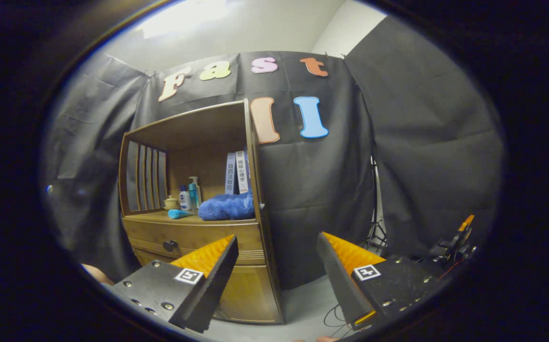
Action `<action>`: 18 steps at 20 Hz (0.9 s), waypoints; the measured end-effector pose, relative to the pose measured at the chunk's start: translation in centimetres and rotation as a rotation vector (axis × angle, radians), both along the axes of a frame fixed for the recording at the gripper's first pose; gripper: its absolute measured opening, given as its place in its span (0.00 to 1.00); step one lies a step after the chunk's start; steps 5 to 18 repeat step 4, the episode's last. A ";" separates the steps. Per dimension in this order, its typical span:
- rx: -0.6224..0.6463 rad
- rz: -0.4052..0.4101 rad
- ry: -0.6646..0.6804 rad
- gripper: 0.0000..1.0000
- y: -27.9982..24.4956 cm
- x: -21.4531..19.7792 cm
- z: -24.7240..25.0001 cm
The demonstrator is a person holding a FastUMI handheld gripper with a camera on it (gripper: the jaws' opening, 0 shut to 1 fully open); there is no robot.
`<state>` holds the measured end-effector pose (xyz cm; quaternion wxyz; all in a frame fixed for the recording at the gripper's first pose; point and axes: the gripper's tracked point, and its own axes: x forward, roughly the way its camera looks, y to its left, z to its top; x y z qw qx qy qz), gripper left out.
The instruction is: Pull open the drawer, take out the items inside it, and place them on the countertop above the cabinet.
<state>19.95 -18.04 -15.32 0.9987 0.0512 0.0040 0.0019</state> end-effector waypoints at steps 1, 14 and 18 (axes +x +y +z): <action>0.000 -0.003 0.002 0.99 0.0 -0.2 0.0; -0.016 -0.013 0.013 0.99 -0.2 -0.3 -0.3; -0.016 -0.013 0.013 0.99 -0.2 -0.3 -0.3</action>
